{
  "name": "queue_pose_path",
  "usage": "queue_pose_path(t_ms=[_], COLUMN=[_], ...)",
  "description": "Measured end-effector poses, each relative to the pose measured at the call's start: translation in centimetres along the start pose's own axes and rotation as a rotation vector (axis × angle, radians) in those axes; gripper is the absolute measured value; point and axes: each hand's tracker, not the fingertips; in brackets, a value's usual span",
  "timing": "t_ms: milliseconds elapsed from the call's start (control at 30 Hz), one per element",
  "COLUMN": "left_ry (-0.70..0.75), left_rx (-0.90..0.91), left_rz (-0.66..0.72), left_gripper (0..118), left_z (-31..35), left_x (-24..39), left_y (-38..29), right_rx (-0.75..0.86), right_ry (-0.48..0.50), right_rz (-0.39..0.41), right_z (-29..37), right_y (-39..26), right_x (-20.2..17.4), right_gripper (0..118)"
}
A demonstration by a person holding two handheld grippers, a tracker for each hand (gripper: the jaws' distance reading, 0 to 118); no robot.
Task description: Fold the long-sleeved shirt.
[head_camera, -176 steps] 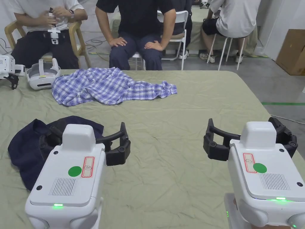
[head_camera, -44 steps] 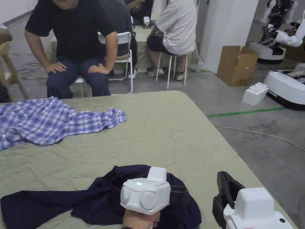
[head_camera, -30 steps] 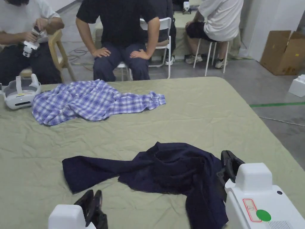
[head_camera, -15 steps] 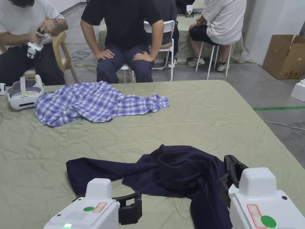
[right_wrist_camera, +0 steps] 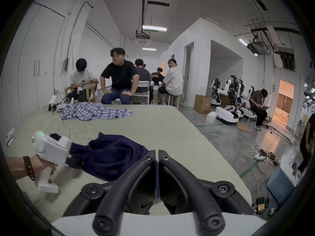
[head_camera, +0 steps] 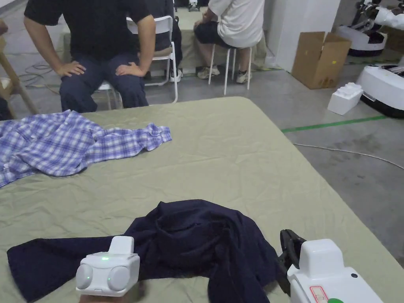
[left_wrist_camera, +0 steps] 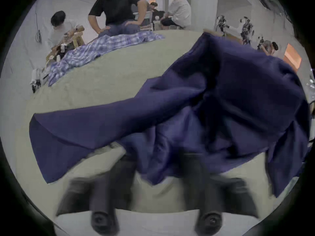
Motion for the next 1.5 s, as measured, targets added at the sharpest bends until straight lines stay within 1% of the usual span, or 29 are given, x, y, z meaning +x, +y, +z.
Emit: queue_pose_path(t_ms=[33, 67, 100, 133, 167, 200, 267, 300, 367, 433, 467, 500, 533, 567, 600, 667, 700, 767, 867, 1000, 1100, 1133, 1200, 1267, 1333, 1367, 1400, 1433, 1500], left_ry=[-0.054, 0.026, 0.038, 0.000, -0.002, -0.016, -0.029, -0.038, -0.044, -0.031, -0.026, -0.026, -0.027, -0.031, -0.038, -0.067, -0.058, -0.061, -0.041, 0.001, 0.061, 0.123, 0.165, 0.198, 0.208, 0.233, 0.270, 0.298, 0.299], left_rx=[0.025, 0.054, 0.029, 0.036, 0.052, 0.054, 0.056, 0.056, 0.061, 0.060, 0.062, 0.066, 0.074, 0.094, 0.121, 0.208, 0.257, 0.367, 0.511, 0.684, 0.773, 0.801, 0.826, 0.844, 0.875, 0.887, 0.909, 0.925, 0.924], left_rz=[0.015, -0.038, -0.074, -0.086, -0.079, -0.061, -0.028, -0.021, -0.029, -0.055, -0.060, -0.060, -0.058, -0.052, -0.039, -0.005, 0.005, 0.017, 0.046, 0.056, 0.040, 0.033, 0.028, 0.052, 0.063, 0.068, 0.047, 0.033, 0.044], left_gripper=[9, 9, 9, 9, 9, 9, 9, 9, 9, 9, 9, 9, 9, 9, 9, 9, 9, 9, 9, 9, 9, 9, 9, 9, 9, 9, 9, 9, 9], left_z=[0.9, 1.8, 2.2, 2.7, 2.7, 3.0, 3.7, 3.9, 4.2, 4.3, 4.5, 4.8, 5.3, 6.1, 6.9, 9.8, 11.3, 15.2, 21.4, 30.3, 36.8, 38.8, 42.7, 45.6, 48.3, 49.5, 50.5, 51.3, 52.3], left_x=[0.0, 0.3, 0.6, 0.6, 0.6, 0.6, 0.3, 0.3, 0.5, 0.7, 0.6, 0.4, 0.1, -0.5, -0.9, -1.9, -2.4, -3.7, -6.1, -10.1, -12.8, -13.4, -14.9, -15.9, -16.3, -16.1, -15.8, -15.6, -15.3], left_y=[0.2, 0.4, 0.5, 0.4, 0.4, 0.4, 0.3, 0.2, -0.2, -0.4, -0.5, -0.6, -0.6, -0.6, -0.5, 0.1, 0.4, 1.7, 4.7, 10.9, 17.1, 19.0, 23.1, 26.3, 28.9, 29.8, 30.7, 31.4, 32.6], right_rx=[-0.024, -0.078, -0.154, -0.220, -0.267, -0.314, -0.407, -0.463, -0.556, -0.605, -0.614, -0.630, -0.629, -0.595, -0.573, -0.438, -0.391, -0.299, -0.137, 0.050, 0.160, 0.196, 0.226, 0.240, 0.302, 0.330, 0.357, 0.375, 0.379], right_ry=[0.011, 0.022, 0.034, 0.054, 0.070, 0.071, 0.115, 0.137, 0.158, 0.174, 0.178, 0.216, 0.234, 0.200, 0.185, 0.227, 0.250, 0.229, 0.269, 0.287, 0.314, 0.304, 0.266, 0.270, 0.232, 0.199, 0.194, 0.178, 0.168], right_rz=[-0.002, 0.005, 0.021, 0.013, -0.009, -0.019, -0.031, -0.051, -0.085, -0.083, -0.088, -0.109, -0.103, -0.036, -0.004, -0.070, -0.088, -0.044, -0.008, 0.041, 0.024, 0.051, 0.101, 0.073, 0.115, 0.126, 0.142, 0.130, 0.125], right_z=[-1.0, -2.2, -3.6, -5.4, -7.0, -8.4, -11.2, -12.5, -15.7, -18.7, -19.9, -20.8, -21.0, -20.3, -19.7, -16.7, -15.5, -13.2, -10.2, -7.3, -6.6, -6.5, -6.8, -7.0, -6.8, -6.7, -6.5, -6.2, -5.5], right_y=[-0.1, 0.0, 0.2, 0.1, -0.3, -0.6, -1.8, -2.4, -3.9, -5.4, -6.1, -6.7, -6.9, -6.0, -5.3, -2.7, -1.5, 2.5, 9.2, 19.5, 28.2, 31.1, 37.0, 42.2, 47.1, 49.3, 51.2, 52.7, 54.6], right_x=[0.6, 1.1, 1.6, 2.2, 2.8, 3.2, 3.9, 4.0, 3.7, 3.1, 2.6, 2.2, 1.9, 1.8, 1.8, 2.8, 3.1, 3.1, 2.7, 1.2, 0.4, 0.0, -0.7, -1.4, -2.5, -3.0, -3.4, -3.8, -4.6], right_gripper=[19, 43, 80, 101, 108, 107, 107, 107, 100, 94, 79, 52, 33, 22, 13, 11, 9, 9, 9, 9, 9, 9, 9, 9, 9, 9, 9, 9, 9])
